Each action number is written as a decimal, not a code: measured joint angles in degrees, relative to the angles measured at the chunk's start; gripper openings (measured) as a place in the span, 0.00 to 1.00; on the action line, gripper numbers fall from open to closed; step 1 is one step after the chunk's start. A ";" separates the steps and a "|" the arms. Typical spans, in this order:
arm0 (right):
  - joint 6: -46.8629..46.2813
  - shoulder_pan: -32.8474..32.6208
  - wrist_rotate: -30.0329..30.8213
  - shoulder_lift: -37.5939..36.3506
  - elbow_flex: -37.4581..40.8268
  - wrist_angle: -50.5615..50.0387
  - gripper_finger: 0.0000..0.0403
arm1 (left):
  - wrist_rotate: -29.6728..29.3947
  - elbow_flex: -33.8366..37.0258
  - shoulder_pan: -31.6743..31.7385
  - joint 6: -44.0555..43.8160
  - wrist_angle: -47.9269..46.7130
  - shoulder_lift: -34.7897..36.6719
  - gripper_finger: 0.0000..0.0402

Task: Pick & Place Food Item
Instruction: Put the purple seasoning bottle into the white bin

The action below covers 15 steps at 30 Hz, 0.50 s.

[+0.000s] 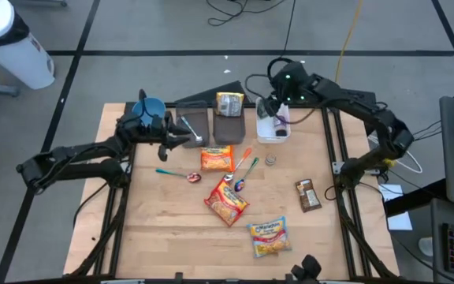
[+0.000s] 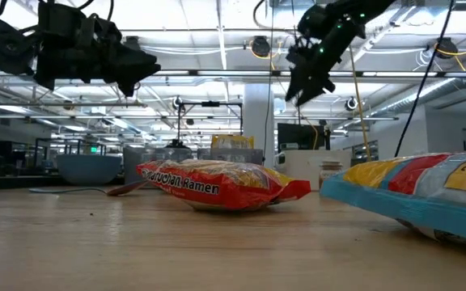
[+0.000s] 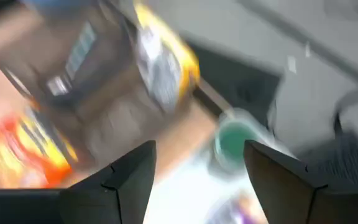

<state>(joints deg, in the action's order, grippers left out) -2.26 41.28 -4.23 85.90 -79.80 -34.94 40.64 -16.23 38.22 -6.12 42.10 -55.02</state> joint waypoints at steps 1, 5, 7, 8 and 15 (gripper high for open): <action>-0.33 0.00 -0.16 1.43 -1.40 -3.18 0.59 | 0.01 0.00 0.07 0.28 -0.04 0.32 0.33; -3.04 0.00 -2.25 7.01 -5.48 -11.83 0.59 | 0.02 0.00 0.07 1.19 0.04 0.76 0.33; -3.84 0.00 -3.22 9.44 -6.17 -15.56 0.59 | 0.04 0.00 0.07 1.35 0.03 0.74 0.33; -4.35 0.00 -3.32 10.66 -6.39 -16.85 0.59 | 0.02 0.00 0.07 1.37 0.05 0.76 0.33; -7.37 0.02 -2.81 15.47 -6.52 -21.32 0.59 | 0.02 0.00 0.07 1.50 0.00 0.74 0.33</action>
<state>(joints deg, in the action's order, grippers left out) -9.63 41.30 -7.05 101.37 -86.32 -56.27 40.66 -16.23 38.28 -4.62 42.11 -54.28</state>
